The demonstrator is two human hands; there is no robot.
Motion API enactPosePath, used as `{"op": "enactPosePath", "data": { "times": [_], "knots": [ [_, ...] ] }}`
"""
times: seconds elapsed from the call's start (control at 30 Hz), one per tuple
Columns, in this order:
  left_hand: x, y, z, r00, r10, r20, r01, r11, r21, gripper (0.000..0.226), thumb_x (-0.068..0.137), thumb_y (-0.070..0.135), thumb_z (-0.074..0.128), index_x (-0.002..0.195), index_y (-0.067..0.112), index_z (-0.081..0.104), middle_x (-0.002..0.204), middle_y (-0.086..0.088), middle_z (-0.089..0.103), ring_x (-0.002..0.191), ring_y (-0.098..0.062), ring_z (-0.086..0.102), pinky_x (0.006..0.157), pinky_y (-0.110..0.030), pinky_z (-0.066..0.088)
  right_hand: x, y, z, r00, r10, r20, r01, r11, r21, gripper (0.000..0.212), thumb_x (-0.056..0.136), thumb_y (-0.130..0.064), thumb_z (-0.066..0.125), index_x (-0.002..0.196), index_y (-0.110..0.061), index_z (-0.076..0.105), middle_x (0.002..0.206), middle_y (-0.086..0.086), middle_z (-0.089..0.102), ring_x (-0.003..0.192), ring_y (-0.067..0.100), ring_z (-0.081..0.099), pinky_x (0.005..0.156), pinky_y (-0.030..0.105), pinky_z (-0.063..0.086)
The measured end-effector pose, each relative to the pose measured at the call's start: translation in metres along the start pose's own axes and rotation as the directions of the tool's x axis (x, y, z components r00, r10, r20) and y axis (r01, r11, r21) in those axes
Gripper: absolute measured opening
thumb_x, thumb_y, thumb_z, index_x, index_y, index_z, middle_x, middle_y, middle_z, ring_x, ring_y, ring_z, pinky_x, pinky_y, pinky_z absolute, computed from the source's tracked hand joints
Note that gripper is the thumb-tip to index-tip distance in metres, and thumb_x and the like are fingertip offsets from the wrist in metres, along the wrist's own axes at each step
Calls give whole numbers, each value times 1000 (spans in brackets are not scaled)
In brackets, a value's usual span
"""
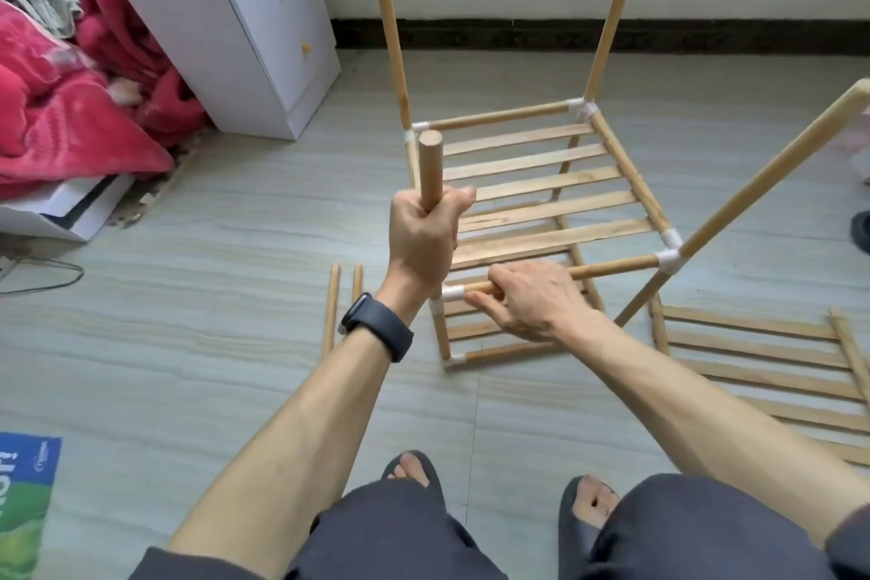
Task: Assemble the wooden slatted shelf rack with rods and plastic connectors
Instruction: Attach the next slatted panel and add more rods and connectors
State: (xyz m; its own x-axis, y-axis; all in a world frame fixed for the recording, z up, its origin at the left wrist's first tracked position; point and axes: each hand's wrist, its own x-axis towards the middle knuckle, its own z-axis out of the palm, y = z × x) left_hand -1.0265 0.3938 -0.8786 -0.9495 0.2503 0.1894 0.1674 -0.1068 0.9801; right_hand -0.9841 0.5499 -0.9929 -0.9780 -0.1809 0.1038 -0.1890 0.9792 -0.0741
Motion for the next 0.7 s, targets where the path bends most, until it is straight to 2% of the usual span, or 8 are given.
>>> {"op": "enactPosePath", "data": {
  "times": [0.1, 0.17, 0.23, 0.3, 0.43, 0.53, 0.6, 0.7],
  "knots": [
    [-2, 3, 1, 1000, -19, -23, 19, 1000, 22, 54, 85, 21, 60, 50, -13, 37, 44, 1, 31, 41, -15, 27, 46, -42, 21, -7, 4, -9, 998, 48, 43, -48, 999, 6, 56, 92, -81, 20, 92, -31, 46, 101, -2, 66, 95, 22, 60, 81, 40, 41],
    [0, 5, 0, 998, -45, -33, 47, 998, 52, 54, 85, 27, 60, 53, -11, 41, 46, 0, 32, 44, -16, 28, 47, -39, 22, -19, 20, -14, 985, 164, 45, -163, 986, -35, 69, 89, -86, 12, 103, -33, 54, 111, -3, 64, 106, 22, 56, 93, 45, 37],
    [1, 5, -3, 997, -64, -42, 67, 994, 83, 47, 85, 31, 60, 53, -1, 46, 46, -1, 34, 43, -17, 30, 47, -32, 25, -33, 38, -17, 959, 274, 69, -267, 959, -92, 79, 87, -86, 2, 110, -34, 56, 117, -3, 64, 112, 23, 55, 101, 50, 35],
    [2, 4, -6, 995, -78, -60, 83, 993, 89, 42, 85, 33, 60, 53, 10, 45, 45, 2, 35, 42, -16, 33, 45, -28, 28, -39, 46, -20, 945, 305, 119, -295, 951, -92, 77, 87, -84, 1, 111, -35, 55, 118, -2, 64, 113, 23, 55, 101, 49, 37],
    [4, -5, -17, 972, -104, -211, 138, 978, 154, 43, 82, 43, 60, 49, 20, 44, 45, 3, 37, 46, -19, 37, 48, -32, 32, -34, 26, -21, 947, 291, 132, -293, 956, -8, 65, 91, -81, 12, 106, -34, 55, 112, -3, 66, 107, 24, 58, 94, 46, 39],
    [1, -23, -33, 951, -184, -247, 237, 949, 208, 43, 80, 45, 59, 47, 23, 41, 45, 3, 38, 46, -18, 39, 53, -36, 34, -36, 14, -14, 965, 255, 56, -258, 964, 62, 60, 87, -83, 10, 89, -36, 47, 90, -9, 65, 87, 20, 58, 80, 41, 42],
    [-3, -36, -38, 942, -225, -248, 278, 939, 201, 44, 78, 43, 59, 44, 24, 38, 45, 1, 35, 46, -18, 35, 55, -36, 30, -36, 14, -12, 965, 261, 30, -262, 962, 81, 63, 84, -87, 11, 79, -33, 44, 73, -12, 57, 71, 17, 54, 66, 36, 41],
    [-1, -45, -34, 931, -212, -297, 277, 940, 200, 42, 75, 38, 60, 44, 20, 38, 45, 0, 33, 49, -20, 33, 55, -34, 27, -34, 15, -11, 952, 305, -17, -304, 951, 57, 71, 82, -91, 12, 69, -29, 45, 65, -11, 55, 62, 14, 55, 56, 30, 42]
  ]
}}
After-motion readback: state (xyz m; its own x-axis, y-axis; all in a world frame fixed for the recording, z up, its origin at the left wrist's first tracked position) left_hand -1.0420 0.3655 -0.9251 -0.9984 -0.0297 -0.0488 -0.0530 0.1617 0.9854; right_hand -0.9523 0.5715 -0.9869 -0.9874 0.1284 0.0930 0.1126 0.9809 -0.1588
